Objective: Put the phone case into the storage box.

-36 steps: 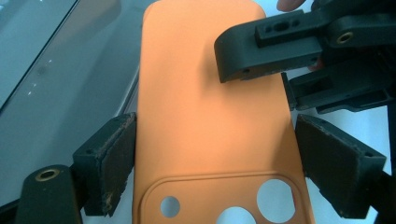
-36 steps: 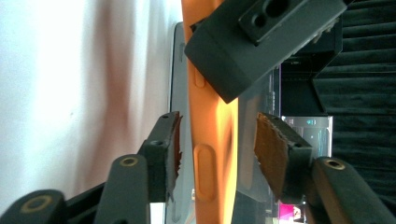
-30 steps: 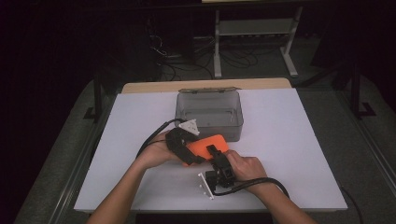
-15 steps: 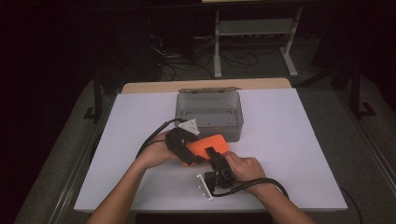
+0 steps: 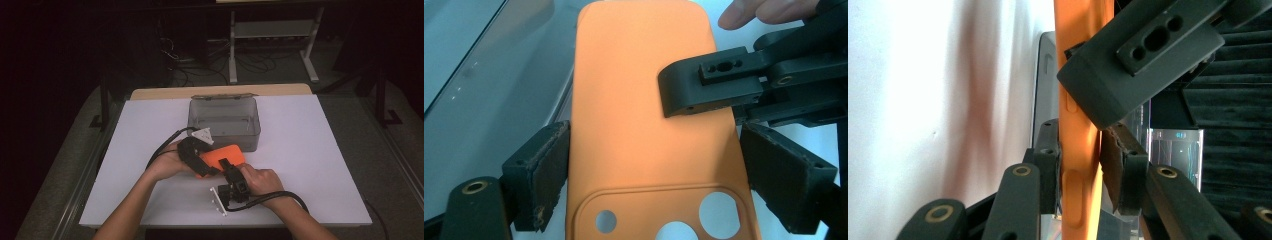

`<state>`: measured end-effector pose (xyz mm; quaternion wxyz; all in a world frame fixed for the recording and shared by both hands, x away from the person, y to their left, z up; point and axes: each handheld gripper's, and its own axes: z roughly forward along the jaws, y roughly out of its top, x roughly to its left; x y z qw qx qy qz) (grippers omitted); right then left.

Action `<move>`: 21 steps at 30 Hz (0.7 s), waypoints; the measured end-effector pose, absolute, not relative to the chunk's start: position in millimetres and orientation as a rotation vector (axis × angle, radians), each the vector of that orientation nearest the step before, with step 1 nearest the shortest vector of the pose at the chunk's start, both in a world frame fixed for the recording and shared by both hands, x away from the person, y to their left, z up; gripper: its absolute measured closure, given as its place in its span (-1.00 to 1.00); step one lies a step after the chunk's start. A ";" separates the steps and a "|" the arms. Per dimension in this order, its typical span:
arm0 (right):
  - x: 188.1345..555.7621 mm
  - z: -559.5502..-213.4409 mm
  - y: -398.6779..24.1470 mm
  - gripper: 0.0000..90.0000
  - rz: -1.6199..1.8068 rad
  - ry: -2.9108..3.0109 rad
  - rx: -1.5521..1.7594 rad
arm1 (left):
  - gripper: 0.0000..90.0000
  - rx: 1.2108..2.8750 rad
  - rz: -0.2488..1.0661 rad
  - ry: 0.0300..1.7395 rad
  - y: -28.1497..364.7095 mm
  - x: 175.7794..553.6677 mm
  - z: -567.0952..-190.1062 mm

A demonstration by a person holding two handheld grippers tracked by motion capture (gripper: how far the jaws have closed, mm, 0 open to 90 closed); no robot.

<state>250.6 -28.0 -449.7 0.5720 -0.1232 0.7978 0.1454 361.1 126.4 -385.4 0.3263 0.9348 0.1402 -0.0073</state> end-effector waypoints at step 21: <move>248.3 -452.2 -27.6 0.64 0.312 1.827 -0.324 | -0.66 2.438 -0.063 0.397 128.1 363.4 -385.6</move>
